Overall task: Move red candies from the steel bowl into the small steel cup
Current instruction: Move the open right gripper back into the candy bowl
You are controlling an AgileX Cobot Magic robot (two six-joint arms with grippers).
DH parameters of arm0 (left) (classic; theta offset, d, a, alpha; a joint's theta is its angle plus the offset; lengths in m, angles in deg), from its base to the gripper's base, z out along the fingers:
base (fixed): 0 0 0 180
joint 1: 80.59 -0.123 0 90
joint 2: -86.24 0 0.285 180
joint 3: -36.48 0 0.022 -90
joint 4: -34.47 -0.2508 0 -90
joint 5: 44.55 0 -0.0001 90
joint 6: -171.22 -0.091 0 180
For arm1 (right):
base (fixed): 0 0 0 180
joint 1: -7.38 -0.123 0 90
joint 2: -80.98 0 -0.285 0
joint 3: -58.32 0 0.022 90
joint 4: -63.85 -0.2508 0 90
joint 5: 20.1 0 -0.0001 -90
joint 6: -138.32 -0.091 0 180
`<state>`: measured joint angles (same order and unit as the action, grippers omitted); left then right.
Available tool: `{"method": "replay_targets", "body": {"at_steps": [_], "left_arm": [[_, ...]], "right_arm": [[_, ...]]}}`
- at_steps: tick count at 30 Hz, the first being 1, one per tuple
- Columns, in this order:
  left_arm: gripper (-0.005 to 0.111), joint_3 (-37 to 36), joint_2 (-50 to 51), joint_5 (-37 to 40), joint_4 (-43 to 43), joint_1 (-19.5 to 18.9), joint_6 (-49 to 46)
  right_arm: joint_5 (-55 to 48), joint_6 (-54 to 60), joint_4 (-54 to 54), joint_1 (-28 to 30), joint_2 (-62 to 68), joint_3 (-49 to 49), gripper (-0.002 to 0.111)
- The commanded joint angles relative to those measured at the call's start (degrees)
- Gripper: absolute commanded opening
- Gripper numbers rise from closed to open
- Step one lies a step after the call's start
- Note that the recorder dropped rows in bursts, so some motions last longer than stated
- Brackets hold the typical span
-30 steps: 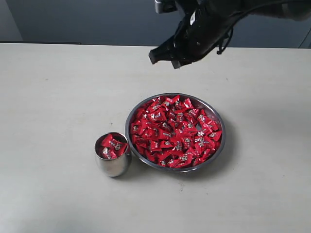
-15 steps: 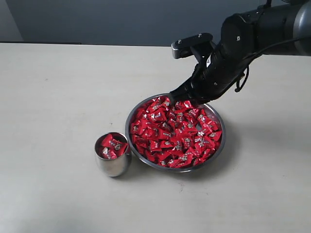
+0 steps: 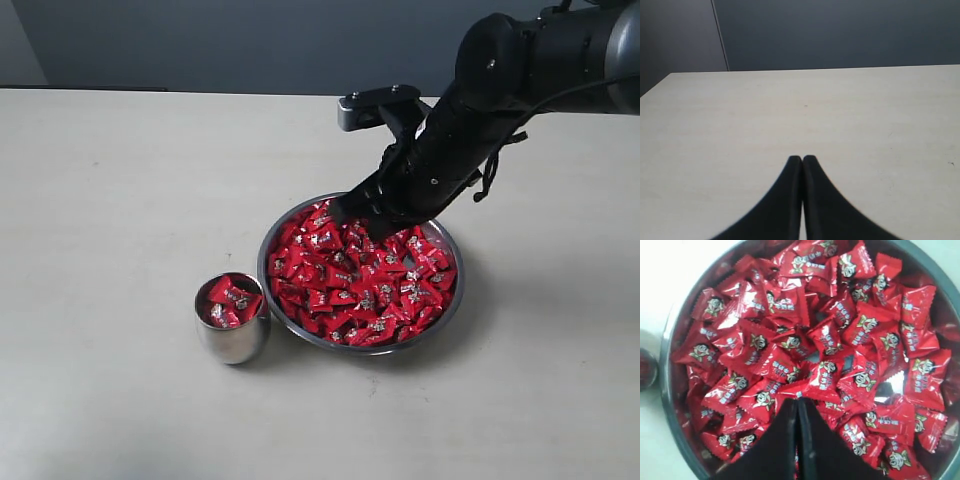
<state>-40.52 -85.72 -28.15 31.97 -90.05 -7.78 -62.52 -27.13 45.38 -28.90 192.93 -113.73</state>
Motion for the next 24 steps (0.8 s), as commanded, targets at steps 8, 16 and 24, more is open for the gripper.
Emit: {"method": "replay_targets", "body": {"at_steps": [8, 16, 24], "left_arm": [[0.000, -0.22, -0.26, -0.10, -0.07, -0.04, 0.15], [0.000, -0.22, -0.26, -0.10, -0.07, -0.04, 0.15], [0.000, -0.22, -0.26, -0.10, -0.07, -0.04, 0.15]], "right_arm": [[2.33, 3.95, 0.71, -1.50, 2.24, 0.14, -0.001], [2.22, 3.95, 1.48, -1.50, 4.95, -2.47, -0.001], [2.21, 6.66, 1.48, -1.50, 6.29, -5.41, -0.001]]}}
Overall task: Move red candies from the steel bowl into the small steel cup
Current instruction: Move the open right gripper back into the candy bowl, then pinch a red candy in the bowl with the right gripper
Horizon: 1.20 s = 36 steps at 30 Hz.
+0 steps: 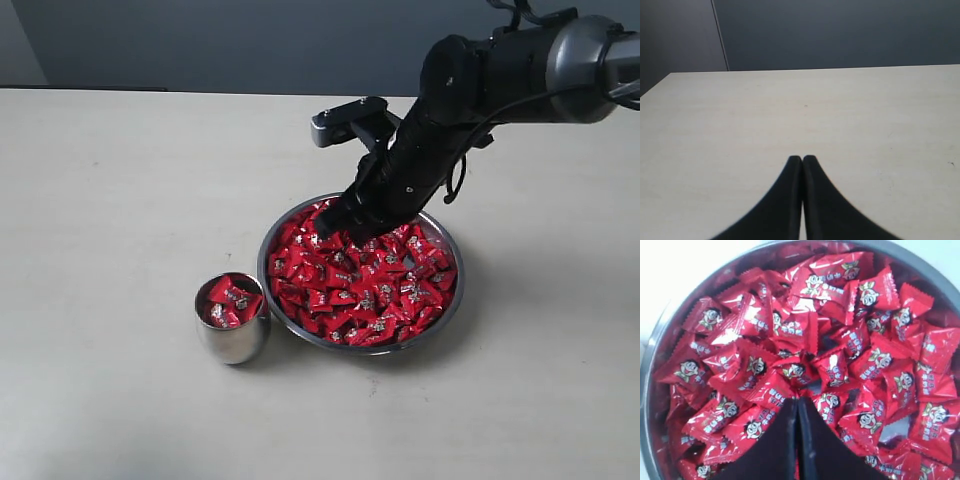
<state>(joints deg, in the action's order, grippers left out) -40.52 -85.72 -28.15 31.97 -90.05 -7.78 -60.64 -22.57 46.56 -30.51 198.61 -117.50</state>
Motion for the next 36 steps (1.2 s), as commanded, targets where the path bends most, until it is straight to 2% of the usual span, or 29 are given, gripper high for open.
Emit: {"method": "replay_targets", "body": {"at_steps": [1, 13, 15, 16, 17, 18, 19, 26, 30, 36], "left_arm": [[0.000, -0.22, -0.26, -0.10, -0.07, -0.04, 0.15], [0.000, -0.22, -0.26, -0.10, -0.07, -0.04, 0.15], [0.000, -0.22, -0.26, -0.10, -0.07, -0.04, 0.15], [0.000, -0.22, -0.26, -0.10, -0.07, -0.04, 0.15], [0.000, -0.22, -0.26, -0.10, -0.07, -0.04, 0.15], [0.000, -0.22, -0.26, -0.10, -0.07, -0.04, 0.15], [0.000, -0.22, -0.26, -0.10, -0.07, -0.04, 0.15], [0.000, -0.22, -0.26, -0.10, -0.07, -0.04, 0.15], [0.000, -0.22, -0.26, -0.10, -0.07, -0.04, 0.15], [0.000, -0.22, -0.26, -0.10, -0.07, -0.04, 0.15]], "right_arm": [[0.22, 2.25, 0.30, 0.12, 0.90, -2.24, -0.001], [-2.74, 5.81, -0.92, 0.12, 6.99, -10.40, -0.001], [-2.79, 5.81, -2.45, 0.12, 7.81, -10.69, 0.008], [-2.79, 5.81, -2.88, 0.12, 8.39, -10.69, 0.022], [-3.00, 5.68, -2.88, 0.12, 8.67, -10.69, 0.028], [-2.94, 5.68, -2.88, 0.12, 9.09, -10.69, 0.042], [-2.54, 5.68, -2.88, 0.12, 9.25, -10.69, 0.048], [1.15, 5.52, -3.77, 0.12, 10.47, -10.69, 0.048], [1.26, 5.52, -3.77, 0.12, 11.71, -10.69, 0.043], [1.72, 5.52, -3.77, 0.12, 11.86, -10.69, 0.043]]}}
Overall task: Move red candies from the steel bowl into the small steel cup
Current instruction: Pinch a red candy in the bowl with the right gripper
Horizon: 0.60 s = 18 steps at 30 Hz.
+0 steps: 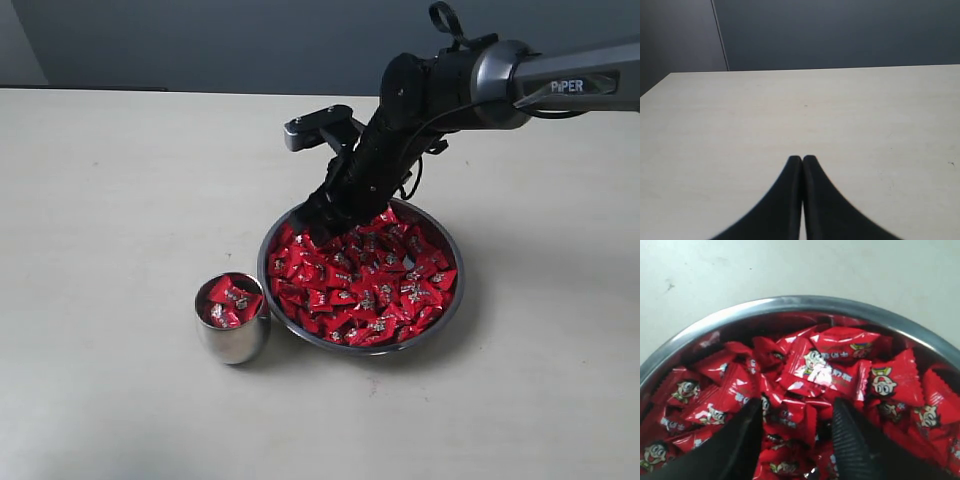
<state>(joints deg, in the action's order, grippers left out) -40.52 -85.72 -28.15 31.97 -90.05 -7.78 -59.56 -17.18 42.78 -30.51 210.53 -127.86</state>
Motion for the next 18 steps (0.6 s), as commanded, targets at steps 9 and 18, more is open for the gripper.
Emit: {"method": "replay_targets", "body": {"at_steps": [9, 18], "left_arm": [[0.000, -0.22, -0.26, -0.10, -0.07, -0.04, 0.15], [0.000, -0.22, -0.26, -0.10, -0.07, -0.04, 0.15]], "right_arm": [[0.74, 0.12, -0.46, 0.12, -0.05, -0.33, 0.043], [0.54, 0.29, -1.50, 0.12, 0.15, -0.33, 0.043]]}}
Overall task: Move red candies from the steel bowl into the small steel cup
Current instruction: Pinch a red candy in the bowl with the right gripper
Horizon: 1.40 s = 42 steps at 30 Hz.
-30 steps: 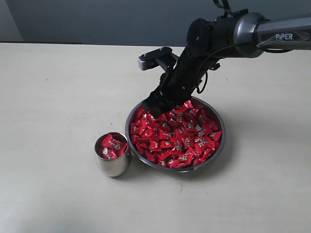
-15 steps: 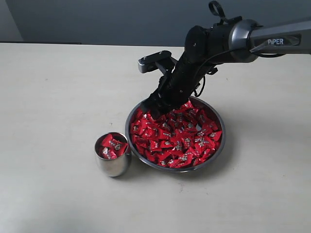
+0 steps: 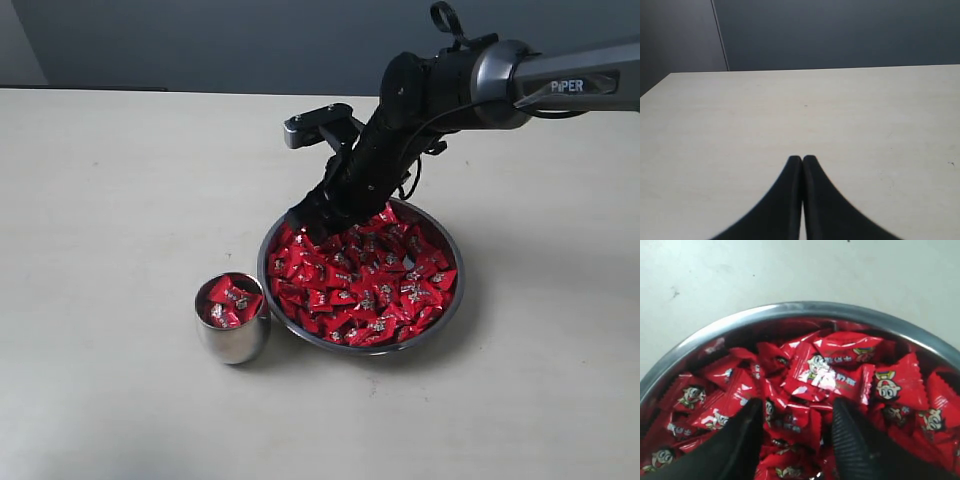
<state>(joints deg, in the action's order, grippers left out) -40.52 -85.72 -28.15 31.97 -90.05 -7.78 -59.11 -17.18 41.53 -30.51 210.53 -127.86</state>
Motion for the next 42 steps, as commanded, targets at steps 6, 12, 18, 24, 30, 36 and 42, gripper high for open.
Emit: {"method": "replay_targets", "body": {"at_steps": [6, 12, 18, 24, 30, 36, 42], "left_arm": [[0.000, -0.22, -0.26, -0.10, -0.07, -0.04, 0.15], [0.000, -0.22, -0.26, -0.10, -0.07, -0.04, 0.15], [0.000, -0.22, -0.26, -0.10, -0.07, -0.04, 0.15], [0.000, -0.22, -0.26, -0.10, -0.07, -0.04, 0.15], [0.000, -0.22, -0.26, -0.10, -0.07, -0.04, 0.15], [0.000, -0.22, -0.26, -0.10, -0.07, -0.04, 0.15], [0.000, -0.22, -0.26, -0.10, -0.07, -0.04, 0.15]], "right_arm": [[-0.69, 0.38, -0.25, 0.12, 1.81, -0.33, 0.043], [-0.69, 0.38, -0.14, 0.12, 1.81, -0.33, 0.009], [-0.69, 0.38, 0.73, 0.12, 0.88, -0.33, -0.001], [-1.08, 0.38, 1.53, 0.12, -2.82, -0.33, -0.001], [-2.86, -3.32, 7.61, 0.12, -6.05, -0.33, -0.001], [-5.56, -6.56, 12.00, 0.12, -6.64, -0.33, -0.001], [-6.07, -6.69, 10.26, 0.12, -6.64, -0.33, -0.001]]}}
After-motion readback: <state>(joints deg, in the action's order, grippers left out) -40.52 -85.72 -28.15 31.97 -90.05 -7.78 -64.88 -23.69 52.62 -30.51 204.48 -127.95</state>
